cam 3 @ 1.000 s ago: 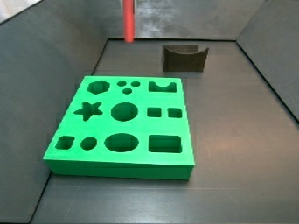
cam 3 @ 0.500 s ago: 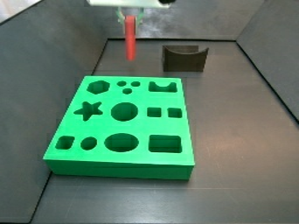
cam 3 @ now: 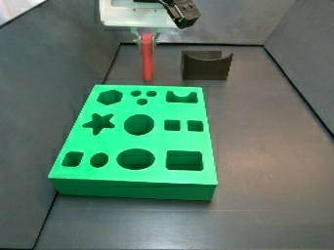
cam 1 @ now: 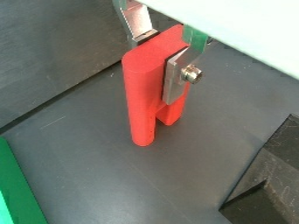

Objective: Pick up the square-circle object. Move up. Rotate the square-circle object. Move to above the board. Insert the square-circle object.
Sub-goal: Rotate the square-circle object.

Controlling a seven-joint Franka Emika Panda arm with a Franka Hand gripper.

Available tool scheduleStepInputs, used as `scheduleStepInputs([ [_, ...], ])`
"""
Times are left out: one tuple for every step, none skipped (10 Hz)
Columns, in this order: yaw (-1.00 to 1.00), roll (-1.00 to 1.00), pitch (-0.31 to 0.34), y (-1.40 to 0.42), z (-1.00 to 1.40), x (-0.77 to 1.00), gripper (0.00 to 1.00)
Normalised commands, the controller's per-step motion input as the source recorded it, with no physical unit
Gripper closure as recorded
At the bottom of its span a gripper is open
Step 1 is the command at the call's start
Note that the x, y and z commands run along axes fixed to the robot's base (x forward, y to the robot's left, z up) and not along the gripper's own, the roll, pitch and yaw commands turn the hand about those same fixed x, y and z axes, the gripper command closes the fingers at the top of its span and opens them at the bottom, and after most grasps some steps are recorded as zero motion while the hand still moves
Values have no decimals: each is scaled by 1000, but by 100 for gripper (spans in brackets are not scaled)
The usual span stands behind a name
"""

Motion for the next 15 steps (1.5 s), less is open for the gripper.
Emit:
scheduleStepInputs([
  [-27,-161,-56,22,-196,6,100],
  [-24,-161,-52,28,-195,-3,100],
  [-24,-161,-53,28,-193,0,100],
  [-23,39,-53,0,0,0,0],
  [-18,37,-51,0,1000,0,0],
  [-17,36,-39,0,1000,-13,0],
  [-16,31,1,-1,971,-38,0],
  [-15,30,15,0,872,-31,0],
  [-14,28,37,2,652,-18,0],
  [-13,29,42,4,465,-13,0],
  [-11,29,46,6,222,-6,0],
  [-1000,5,8,83,0,0,0],
  [-1000,3,6,82,-117,23,0],
  [-1000,-1,4,72,-83,34,0],
  [-1000,-1,2,44,-50,33,0],
])
